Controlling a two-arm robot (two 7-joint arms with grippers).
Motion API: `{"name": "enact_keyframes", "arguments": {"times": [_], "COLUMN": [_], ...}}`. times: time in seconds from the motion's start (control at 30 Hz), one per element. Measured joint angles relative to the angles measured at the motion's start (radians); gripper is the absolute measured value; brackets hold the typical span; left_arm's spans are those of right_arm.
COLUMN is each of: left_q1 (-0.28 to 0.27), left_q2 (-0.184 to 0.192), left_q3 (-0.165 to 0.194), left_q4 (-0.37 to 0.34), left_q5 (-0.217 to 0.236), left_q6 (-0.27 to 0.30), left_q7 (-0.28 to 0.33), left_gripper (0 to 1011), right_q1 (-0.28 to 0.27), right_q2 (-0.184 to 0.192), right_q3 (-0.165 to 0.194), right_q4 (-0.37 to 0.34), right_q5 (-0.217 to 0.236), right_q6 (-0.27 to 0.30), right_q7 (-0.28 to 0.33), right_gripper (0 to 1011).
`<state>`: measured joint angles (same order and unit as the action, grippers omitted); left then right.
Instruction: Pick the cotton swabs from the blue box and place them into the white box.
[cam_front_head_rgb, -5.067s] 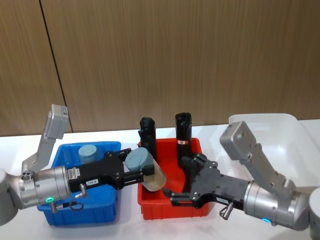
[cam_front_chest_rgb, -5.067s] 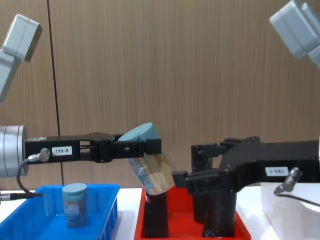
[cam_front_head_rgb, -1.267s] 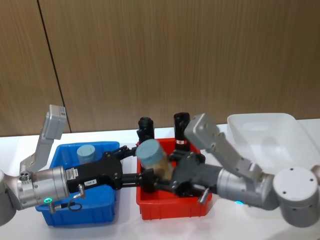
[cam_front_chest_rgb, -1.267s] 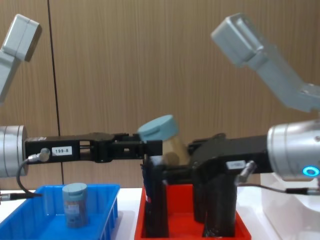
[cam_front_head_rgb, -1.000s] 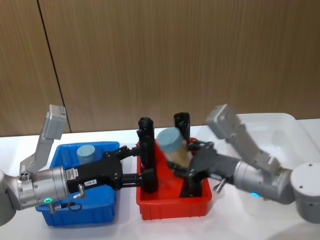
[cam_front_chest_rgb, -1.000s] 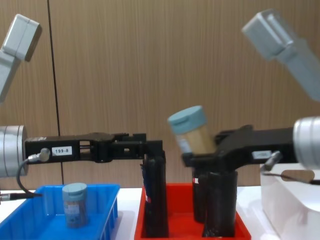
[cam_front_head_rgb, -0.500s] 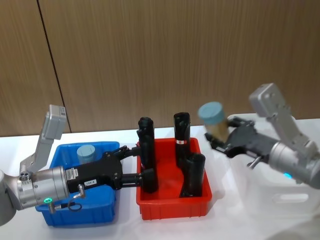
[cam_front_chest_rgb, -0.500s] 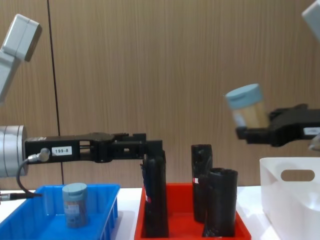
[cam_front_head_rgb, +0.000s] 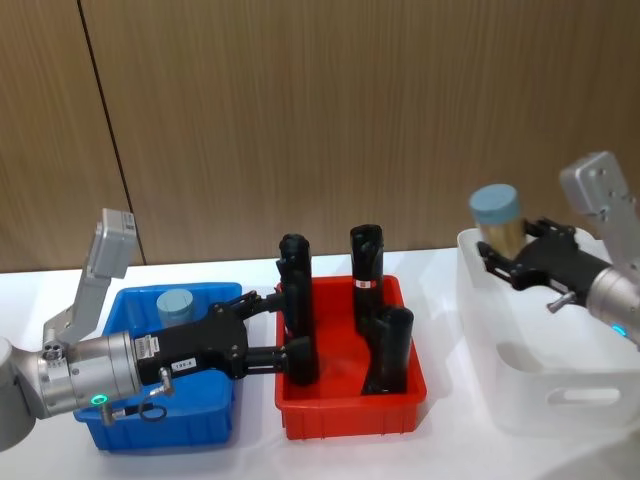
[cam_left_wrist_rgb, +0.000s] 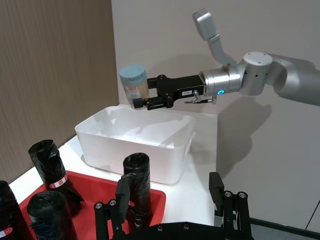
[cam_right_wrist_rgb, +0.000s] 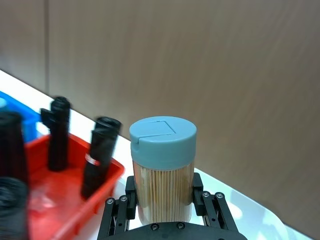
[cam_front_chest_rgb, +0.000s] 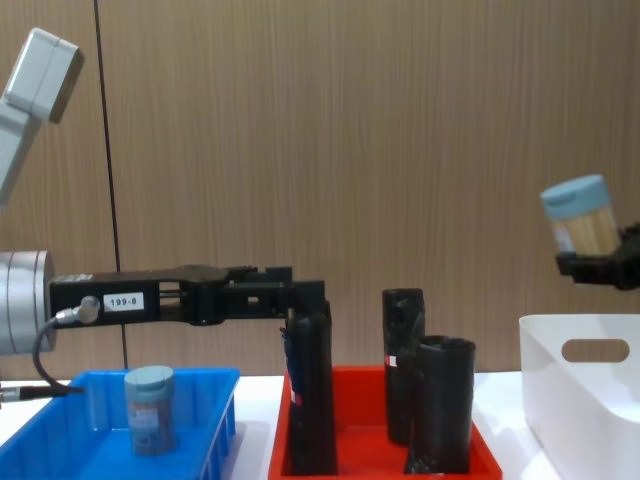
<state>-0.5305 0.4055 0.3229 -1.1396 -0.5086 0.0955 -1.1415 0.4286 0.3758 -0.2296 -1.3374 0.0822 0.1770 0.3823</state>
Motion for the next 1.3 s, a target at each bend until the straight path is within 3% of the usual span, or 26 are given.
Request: {"name": "enact_keyframes", "arguments": {"times": [0.63,1.03,1.3], "left_q1": [0.000,0.000,0.000], "left_q2": [0.000,0.000,0.000], "left_q3": [0.000,0.000,0.000], "left_q4": [0.000,0.000,0.000], "left_q5": [0.000,0.000,0.000], "left_q6": [0.000,0.000,0.000], "left_q7": [0.000,0.000,0.000], "left_gripper": [1004,1004,1004], "right_q1": [0.076,0.092,0.092], "right_q2": [-0.013,-0.015,-0.015], "right_q3": [0.008,0.008,0.009], "right_q4": [0.236,0.284,0.288], "right_q5": [-0.033,-0.039,-0.039], "right_q6": [-0.019,-0.022,-0.022], "right_q7": [-0.017,-0.003,0.001], "right_gripper": [642,998,1001]}}
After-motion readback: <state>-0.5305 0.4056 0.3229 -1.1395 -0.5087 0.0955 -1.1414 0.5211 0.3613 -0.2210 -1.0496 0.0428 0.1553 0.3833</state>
